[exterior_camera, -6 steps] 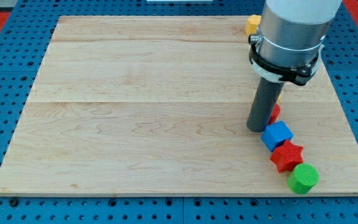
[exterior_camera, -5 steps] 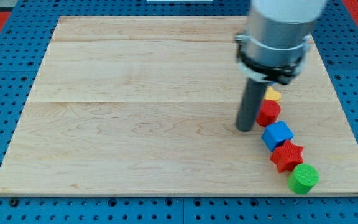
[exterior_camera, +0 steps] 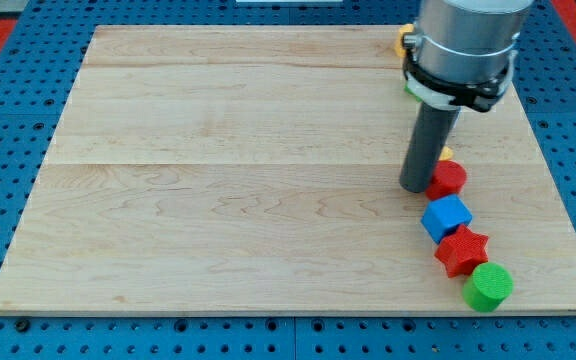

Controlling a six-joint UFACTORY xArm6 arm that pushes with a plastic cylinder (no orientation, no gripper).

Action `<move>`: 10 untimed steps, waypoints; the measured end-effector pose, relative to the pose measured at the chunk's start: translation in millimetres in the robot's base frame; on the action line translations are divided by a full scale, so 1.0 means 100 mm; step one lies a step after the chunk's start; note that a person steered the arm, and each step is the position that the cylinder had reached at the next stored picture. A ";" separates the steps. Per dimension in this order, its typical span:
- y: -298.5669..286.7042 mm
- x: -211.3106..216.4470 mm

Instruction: Slightly move the red circle and yellow heart towards the right side

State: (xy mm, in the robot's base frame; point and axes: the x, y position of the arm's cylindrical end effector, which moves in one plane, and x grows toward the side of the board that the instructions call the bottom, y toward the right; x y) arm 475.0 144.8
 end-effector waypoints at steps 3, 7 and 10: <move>-0.52 0.27; -0.30 0.03; 0.03 -0.46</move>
